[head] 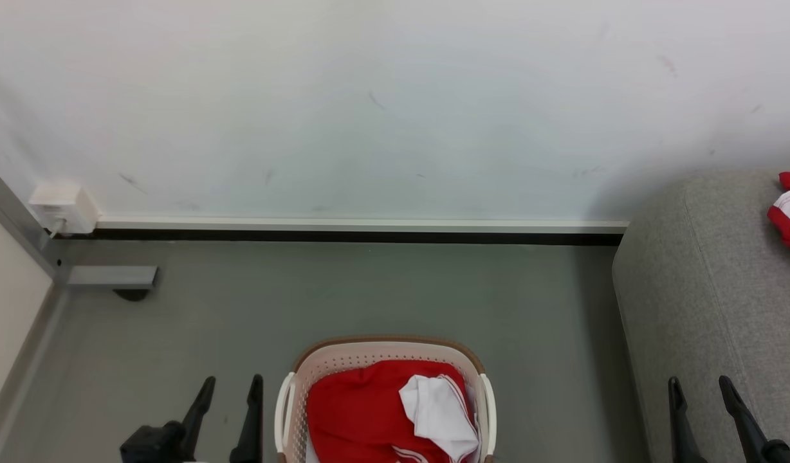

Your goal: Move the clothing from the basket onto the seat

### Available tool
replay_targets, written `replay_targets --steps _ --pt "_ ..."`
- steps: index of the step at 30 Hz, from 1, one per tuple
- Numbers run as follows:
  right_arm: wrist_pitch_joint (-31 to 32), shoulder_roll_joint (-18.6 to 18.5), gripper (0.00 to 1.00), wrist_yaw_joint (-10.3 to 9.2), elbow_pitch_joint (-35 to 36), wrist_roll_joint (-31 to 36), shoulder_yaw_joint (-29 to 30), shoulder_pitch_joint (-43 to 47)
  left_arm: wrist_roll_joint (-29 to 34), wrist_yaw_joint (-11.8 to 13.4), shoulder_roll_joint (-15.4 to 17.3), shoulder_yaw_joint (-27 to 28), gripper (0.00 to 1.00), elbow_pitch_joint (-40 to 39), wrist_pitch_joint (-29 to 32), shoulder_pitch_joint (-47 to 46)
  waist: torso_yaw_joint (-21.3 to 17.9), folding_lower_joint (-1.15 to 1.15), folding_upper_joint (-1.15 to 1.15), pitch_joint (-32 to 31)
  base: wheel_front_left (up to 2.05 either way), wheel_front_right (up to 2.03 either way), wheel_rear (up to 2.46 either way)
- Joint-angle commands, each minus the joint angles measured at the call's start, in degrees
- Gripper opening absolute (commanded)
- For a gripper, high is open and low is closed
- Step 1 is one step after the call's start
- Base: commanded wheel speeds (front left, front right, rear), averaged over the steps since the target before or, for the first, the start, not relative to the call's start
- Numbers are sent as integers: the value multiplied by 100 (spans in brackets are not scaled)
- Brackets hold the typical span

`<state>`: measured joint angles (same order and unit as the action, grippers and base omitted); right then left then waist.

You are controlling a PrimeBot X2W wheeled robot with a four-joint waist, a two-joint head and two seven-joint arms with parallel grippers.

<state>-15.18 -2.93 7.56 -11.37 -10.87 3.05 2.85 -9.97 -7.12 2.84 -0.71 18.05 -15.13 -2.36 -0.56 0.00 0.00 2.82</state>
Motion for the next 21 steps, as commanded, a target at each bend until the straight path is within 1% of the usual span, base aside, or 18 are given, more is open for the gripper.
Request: replay_targets --steps 1,7,11,18,19,21 --pt "5 -1 100 -15 17 -77 12 -88 -6 -25 13 -31 100 11 -3 -95 -16 0 0 61 0 0 0" --pt "6 -2 100 -14 117 -90 -45 -246 -77 -21 13 -253 100 109 -3 -378 -133 0 0 311 0 0 0" --pt "6 -3 100 -14 255 -118 -63 -406 -139 -14 14 -468 100 324 -3 -725 -278 0 0 570 0 0 0" --pt "6 -2 100 -14 580 -194 -138 -751 -149 49 15 -912 100 1127 -3 -1630 -627 0 0 1299 0 0 0" --pt "6 -2 100 -14 580 -194 -138 -751 -149 49 15 -912 100 1127 -3 -1630 -627 0 0 1299 0 0 0" --pt "6 0 100 -14 665 -204 -154 -886 -103 55 18 -1073 100 1450 -4 -2022 -714 0 0 1579 0 0 0"
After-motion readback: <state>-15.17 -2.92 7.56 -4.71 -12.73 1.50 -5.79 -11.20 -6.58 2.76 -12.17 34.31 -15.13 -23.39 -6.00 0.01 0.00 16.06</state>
